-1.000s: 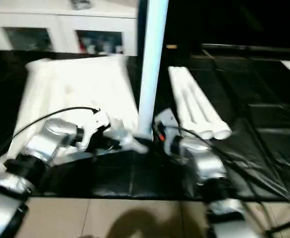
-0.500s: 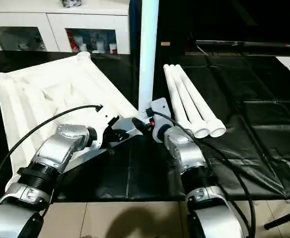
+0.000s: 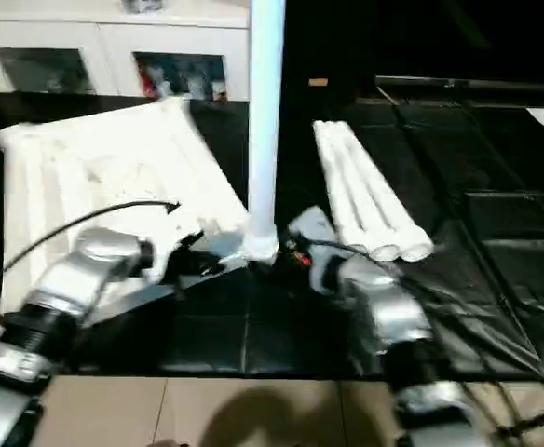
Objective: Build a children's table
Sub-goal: Rotate leg to tighten
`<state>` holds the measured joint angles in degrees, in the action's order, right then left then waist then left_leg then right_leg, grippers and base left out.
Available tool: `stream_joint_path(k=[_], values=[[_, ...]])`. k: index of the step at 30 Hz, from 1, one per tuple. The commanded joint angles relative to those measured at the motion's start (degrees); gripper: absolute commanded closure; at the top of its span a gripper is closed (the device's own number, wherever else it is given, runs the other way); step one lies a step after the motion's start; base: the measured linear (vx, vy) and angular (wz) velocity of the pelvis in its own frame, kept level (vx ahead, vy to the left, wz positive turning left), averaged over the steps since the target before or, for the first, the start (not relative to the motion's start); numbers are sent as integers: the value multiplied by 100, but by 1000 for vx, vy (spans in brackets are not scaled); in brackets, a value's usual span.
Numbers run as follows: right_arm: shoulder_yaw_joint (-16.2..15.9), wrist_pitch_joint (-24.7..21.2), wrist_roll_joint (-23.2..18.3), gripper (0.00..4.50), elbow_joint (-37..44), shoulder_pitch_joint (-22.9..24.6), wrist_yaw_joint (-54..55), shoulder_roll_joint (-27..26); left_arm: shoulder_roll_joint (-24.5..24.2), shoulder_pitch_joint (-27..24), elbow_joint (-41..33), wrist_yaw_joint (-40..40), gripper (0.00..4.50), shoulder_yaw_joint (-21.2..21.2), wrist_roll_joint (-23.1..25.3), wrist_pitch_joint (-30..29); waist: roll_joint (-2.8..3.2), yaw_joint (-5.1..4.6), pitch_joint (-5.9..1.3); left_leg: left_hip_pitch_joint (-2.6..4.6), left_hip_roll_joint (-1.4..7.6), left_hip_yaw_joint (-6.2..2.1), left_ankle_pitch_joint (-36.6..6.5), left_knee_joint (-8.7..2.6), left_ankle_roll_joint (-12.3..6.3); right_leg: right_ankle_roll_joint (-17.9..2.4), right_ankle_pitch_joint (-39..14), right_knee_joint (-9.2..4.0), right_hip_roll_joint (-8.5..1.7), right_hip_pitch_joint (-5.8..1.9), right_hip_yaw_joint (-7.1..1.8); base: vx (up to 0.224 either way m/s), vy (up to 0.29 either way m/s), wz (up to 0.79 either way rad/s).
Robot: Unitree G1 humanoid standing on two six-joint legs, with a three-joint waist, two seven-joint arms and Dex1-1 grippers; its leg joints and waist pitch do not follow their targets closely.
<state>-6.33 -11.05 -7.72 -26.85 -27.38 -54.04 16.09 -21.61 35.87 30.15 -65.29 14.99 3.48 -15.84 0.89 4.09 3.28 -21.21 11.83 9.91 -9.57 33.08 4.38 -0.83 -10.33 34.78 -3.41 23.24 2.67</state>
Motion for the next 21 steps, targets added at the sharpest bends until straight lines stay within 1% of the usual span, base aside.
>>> stream_joint_path(k=[1,2,4,5,6,7,8,9,10,12,13,17,18,21], values=[[-78,-78,-131,4,165,-14,-340,128,-44,121,-156,-535,450,223,-124,266,63,19,-400,94,125,0,-1313,-340,-169,-1398,-731,-397,-361,-299,-217,0,0,0],[-190,-88,-149,4,188,-44,-723,316,-186,146,-87,-885,450,377,-74,479,65,67,-406,91,126,-4,-1307,-337,-178,-1414,-693,-389,-360,-311,-208,0,0,0],[-250,-94,-148,4,179,-71,-934,417,-255,176,-4,-1086,450,456,-37,626,48,117,-407,98,133,13,-1288,-329,-180,-1413,-656,-379,-364,-302,-216,0,0,0],[-310,-97,-146,4,143,-107,-1127,484,-294,208,73,-1224,450,512,-7,743,32,143,-403,91,128,10,-1289,-332,-182,-1408,-703,-383,-367,-306,-210,0,0,0],[-350,-101,-156,4,121,-129,-1246,526,-313,234,136,-1305,450,544,4,827,36,158,-402,94,125,15,-1307,-329,-171,-1397,-749,-379,-367,-303,-212,0,0,0],[-406,-84,-152,4,85,-169,-1380,560,-340,260,200,-1424,450,594,18,935,27,172,-394,98,129,14,-1350,-336,-155,-1369,-884,-392,-377,-298,-214,0,0,0],[-462,-75,-151,4,65,-205,-1528,587,-367,283,249,-1541,450,647,34,1022,27,180,-390,95,126,9,-1381,-338,-150,-1352,-969,-396,-380,-297,-211,0,0,0],[-492,-68,-148,4,47,-232,-1614,599,-380,303,286,-1612,450,680,44,1072,7,192,-395,92,132,6,-1397,-341,-127,-1315,-1068,-399,-395,-305,-214,0,0,0],[-492,-68,-148,4,47,-232,-1614,599,-380,303,286,-1612,450,680,44,1072,19,200,-395,98,136,4,-1389,-343,-112,-1306,-1101,-395,-396,-294,-216,0,0,0],[-574,-32,-136,4,9,-289,-1797,609,-407,339,348,-1752,450,757,65,1184,11,211,-397,96,136,3,-1371,-340,-107,-1300,-1118,-396,-403,-295,-218,0,0,0],[-639,6,-139,4,-53,-343,-1873,588,-420,373,405,-1864,450,812,67,1283,9,219,-396,90,133,4,-1335,-337,-109,-1298,-1112,-392,-399,-293,-217,0,0,0],[-706,33,-113,4,-213,-437,-1946,510,-415,429,528,-2001,450,873,83,1466,4,224,-410,87,139,2,-1237,-333,-100,-1333,-940,-366,-398,-298,-211,0,0,0],[-719,45,-96,19,-256,-458,-1969,499,-409,443,563,-2017,450,880,84,1496,6,221,-412,85,134,4,-1243,-330,-107,-1344,-936,-366,-398,-297,-210,0,0,0],[-731,59,-80,29,-316,-485,-1975,473,-400,458,596,-2021,450,898,97,1542,-1,224,-411,86,131,6,-1254,-328,-106,-1347,-970,-369,-399,-302,-209,0,0,0]])
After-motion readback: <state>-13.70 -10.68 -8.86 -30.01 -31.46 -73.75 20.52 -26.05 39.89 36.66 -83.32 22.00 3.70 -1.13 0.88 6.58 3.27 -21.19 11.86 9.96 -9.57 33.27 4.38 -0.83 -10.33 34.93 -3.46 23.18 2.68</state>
